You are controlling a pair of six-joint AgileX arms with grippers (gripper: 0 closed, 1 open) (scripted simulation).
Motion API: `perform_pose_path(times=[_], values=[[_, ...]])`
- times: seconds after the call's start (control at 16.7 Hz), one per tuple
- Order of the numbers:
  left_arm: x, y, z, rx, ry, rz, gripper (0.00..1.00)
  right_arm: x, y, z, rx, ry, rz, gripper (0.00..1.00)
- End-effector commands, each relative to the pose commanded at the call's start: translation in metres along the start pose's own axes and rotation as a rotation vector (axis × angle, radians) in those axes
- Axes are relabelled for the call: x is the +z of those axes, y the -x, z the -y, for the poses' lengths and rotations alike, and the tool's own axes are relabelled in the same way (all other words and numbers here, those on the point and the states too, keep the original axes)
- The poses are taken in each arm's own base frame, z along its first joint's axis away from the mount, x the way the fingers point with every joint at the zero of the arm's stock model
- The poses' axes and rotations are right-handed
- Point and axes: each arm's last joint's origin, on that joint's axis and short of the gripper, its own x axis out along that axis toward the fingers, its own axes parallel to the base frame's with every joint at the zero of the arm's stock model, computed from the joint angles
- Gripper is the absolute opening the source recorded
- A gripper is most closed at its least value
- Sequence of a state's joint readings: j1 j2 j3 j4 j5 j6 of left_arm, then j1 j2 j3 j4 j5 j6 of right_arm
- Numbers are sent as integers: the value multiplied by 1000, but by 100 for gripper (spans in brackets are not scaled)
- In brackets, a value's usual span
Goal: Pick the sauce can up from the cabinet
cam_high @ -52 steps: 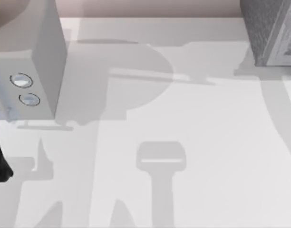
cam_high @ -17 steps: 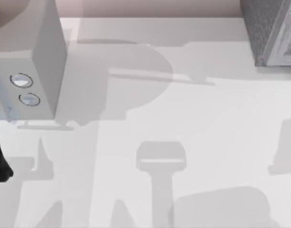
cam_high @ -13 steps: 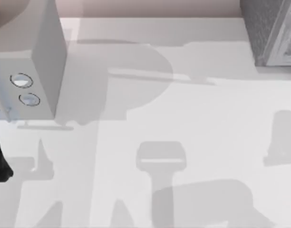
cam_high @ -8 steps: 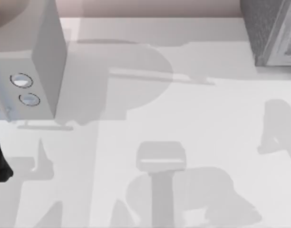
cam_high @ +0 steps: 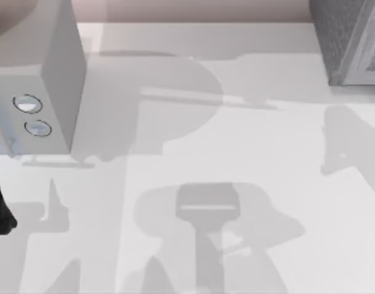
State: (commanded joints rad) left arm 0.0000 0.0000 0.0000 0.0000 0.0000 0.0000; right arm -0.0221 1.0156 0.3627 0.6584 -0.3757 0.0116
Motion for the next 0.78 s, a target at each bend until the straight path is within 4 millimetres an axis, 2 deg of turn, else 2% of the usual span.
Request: perform_pose_path(times=[0.36,0.78], values=[[0,0,0,0,0,0,100,-8,-42,16,95,8,9,0],[0,0,0,0,0,0,100,-41,-88,35,207,2,4,0]])
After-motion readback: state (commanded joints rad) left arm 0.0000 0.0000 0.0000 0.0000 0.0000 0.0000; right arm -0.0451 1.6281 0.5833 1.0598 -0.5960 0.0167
